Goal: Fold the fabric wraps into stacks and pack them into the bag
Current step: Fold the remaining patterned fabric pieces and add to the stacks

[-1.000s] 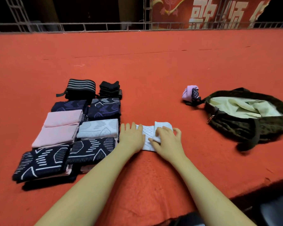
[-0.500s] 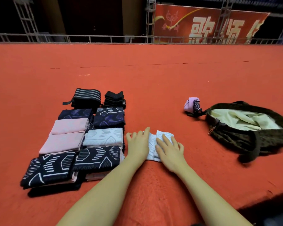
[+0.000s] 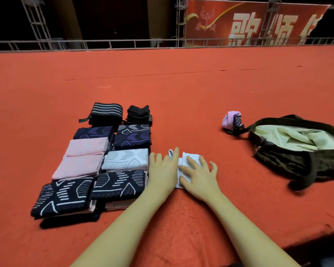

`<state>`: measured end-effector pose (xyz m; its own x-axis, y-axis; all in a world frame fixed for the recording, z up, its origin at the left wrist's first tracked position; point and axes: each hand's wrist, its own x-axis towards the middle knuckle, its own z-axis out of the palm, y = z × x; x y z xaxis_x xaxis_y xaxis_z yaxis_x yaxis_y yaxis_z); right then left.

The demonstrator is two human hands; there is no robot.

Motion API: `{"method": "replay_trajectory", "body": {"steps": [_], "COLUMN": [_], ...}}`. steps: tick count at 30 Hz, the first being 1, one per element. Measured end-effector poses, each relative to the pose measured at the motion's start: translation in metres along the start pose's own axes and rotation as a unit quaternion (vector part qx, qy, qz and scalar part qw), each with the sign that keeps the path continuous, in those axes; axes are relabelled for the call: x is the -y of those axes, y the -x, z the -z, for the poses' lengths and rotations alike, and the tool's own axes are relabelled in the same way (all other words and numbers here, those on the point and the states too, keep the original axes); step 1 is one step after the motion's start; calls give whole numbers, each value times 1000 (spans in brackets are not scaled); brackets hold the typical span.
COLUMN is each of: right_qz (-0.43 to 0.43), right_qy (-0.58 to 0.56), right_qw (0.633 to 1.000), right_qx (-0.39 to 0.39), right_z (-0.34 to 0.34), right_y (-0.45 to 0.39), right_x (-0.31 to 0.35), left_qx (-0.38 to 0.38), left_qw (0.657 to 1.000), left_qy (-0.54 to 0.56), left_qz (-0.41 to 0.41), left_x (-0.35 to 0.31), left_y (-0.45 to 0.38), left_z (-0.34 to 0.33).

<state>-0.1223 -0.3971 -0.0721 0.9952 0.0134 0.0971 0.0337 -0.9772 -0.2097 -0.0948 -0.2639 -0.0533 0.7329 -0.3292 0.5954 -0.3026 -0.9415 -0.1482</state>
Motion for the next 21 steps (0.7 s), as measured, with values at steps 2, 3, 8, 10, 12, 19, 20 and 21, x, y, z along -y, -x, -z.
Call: {"method": "replay_trajectory", "body": {"steps": [2, 3, 8, 10, 12, 19, 20, 21], "right_qz": [8, 8, 20, 9, -20, -136, -143, -143], "right_qy": [6, 8, 5, -82, -222, -318, -276, -248], "right_qw": [1000, 1000, 1000, 996, 974, 915, 928, 937], "right_qx": [-3, -7, -12, -14, -42, -209, -205, -202], "right_z": [1, 1, -2, -4, -1, -5, -6, -7], "right_y": [-1, -1, 9, 9, 9, 15, 16, 16], "right_x": [-1, -2, -10, -14, -17, -25, -26, -26], "left_qx": [7, 12, -15, 8, 88, 189, 187, 187], "left_qw": [1000, 1000, 994, 971, 897, 791, 799, 817], "left_qy": [-1, 5, 104, 236, 414, 568, 559, 536], "left_qz": [6, 10, 1, 45, 128, 130, 121, 105], "left_x": [3, 4, 3, -2, -9, -30, -30, -31], "left_y": [4, 5, 1, -3, -7, 6, 10, 12], "left_z": [0, 1, 0, 7, 18, 8, 3, -1]}}
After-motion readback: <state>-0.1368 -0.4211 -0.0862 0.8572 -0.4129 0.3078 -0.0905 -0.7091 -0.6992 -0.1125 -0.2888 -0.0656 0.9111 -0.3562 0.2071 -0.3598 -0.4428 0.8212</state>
